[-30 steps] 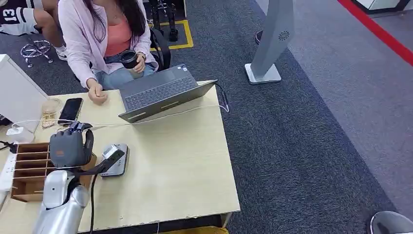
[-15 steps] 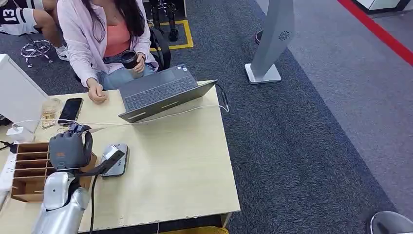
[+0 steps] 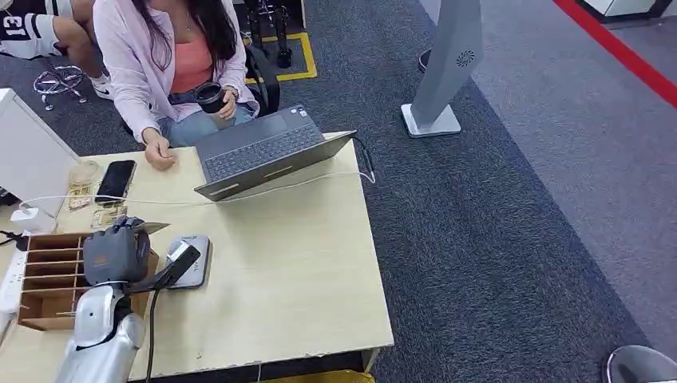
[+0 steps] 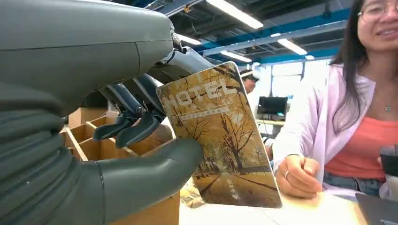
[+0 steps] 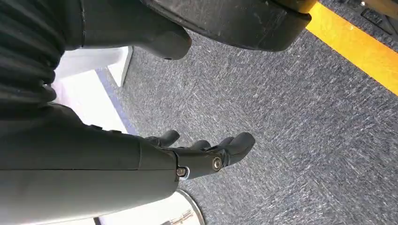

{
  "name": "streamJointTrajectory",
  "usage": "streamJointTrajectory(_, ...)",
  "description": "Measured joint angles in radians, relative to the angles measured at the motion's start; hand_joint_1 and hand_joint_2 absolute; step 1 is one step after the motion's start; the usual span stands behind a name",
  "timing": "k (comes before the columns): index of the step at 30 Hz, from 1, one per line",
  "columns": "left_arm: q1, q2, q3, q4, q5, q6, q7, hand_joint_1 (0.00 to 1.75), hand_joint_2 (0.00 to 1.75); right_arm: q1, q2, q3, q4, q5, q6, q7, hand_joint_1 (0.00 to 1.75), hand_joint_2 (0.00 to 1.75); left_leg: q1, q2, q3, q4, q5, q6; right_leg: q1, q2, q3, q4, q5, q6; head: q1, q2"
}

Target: Pass the card to the sensor for recognition and then transmit it.

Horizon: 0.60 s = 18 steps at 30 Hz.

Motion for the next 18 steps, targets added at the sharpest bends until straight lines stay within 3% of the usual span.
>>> streamJointTrajectory(18, -0.008, -0.002, -0.002, 0.027, -0.011, -0.004, -0.003, 1.75, 1.75, 0.0, 0.0, 0.0, 0.0, -0.003, 0.006, 0.003, 0.0, 1.75, 0.0, 0.0, 0.0, 0.0, 0.0, 0.0, 0.0, 0.0, 0.0, 0.0, 0.0, 0.0, 0.0, 0.0)
